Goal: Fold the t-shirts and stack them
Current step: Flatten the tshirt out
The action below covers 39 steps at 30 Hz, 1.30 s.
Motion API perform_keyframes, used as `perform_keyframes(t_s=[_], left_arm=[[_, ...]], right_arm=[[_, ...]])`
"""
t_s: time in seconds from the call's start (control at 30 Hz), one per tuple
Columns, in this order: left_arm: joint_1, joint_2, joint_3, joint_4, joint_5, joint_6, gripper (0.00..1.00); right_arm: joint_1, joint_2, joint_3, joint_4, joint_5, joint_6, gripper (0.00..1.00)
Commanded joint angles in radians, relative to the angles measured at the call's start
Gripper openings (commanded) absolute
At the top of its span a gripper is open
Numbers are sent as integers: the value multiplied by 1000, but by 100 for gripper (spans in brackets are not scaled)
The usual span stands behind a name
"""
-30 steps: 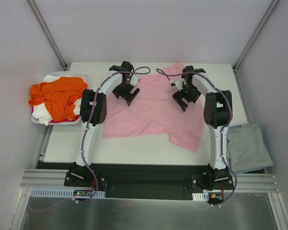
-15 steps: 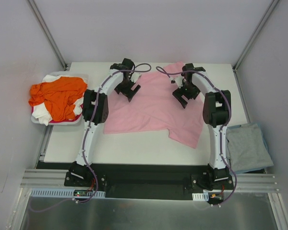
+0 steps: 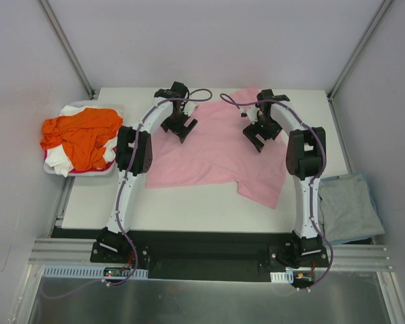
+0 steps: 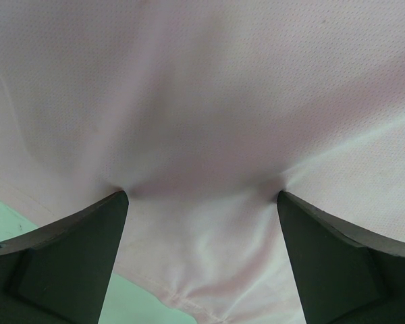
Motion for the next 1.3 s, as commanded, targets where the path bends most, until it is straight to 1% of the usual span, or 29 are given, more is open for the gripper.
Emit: perform_keyframes(t_s=[0.0,0.17,0.37,0.5,0.63,0.8,0.97,1.13,1.23,1.27], left_arm=[[12,10,28,-8,-37,22,94],[12,26,48,-2,-69,30,94],[12,61,114,1,-94,48,95],[21,81,150,3,-79,46,96],[31,75,141,3,-66,34,96],[35,34,94,7,-60,27,96],[32,-2,88,12,-59,22,96],[12,-66,103,30,-74,30,96],[0,-123,104,78,-82,28,96],[-3,-155,104,108,-86,25,96]], right_arm=[[-9,-19,-19,6,10,-8,96],[-6,-31,-26,-2,3,1,97],[-1,-43,-53,-3,-2,9,97],[1,-31,-28,-11,-1,9,97],[2,-30,-14,-16,4,14,96],[2,-49,-23,-11,-2,12,97],[8,-80,-48,12,2,23,96],[16,-174,-86,66,9,43,97],[28,-249,-102,116,21,66,97],[34,-272,-111,157,32,75,96]])
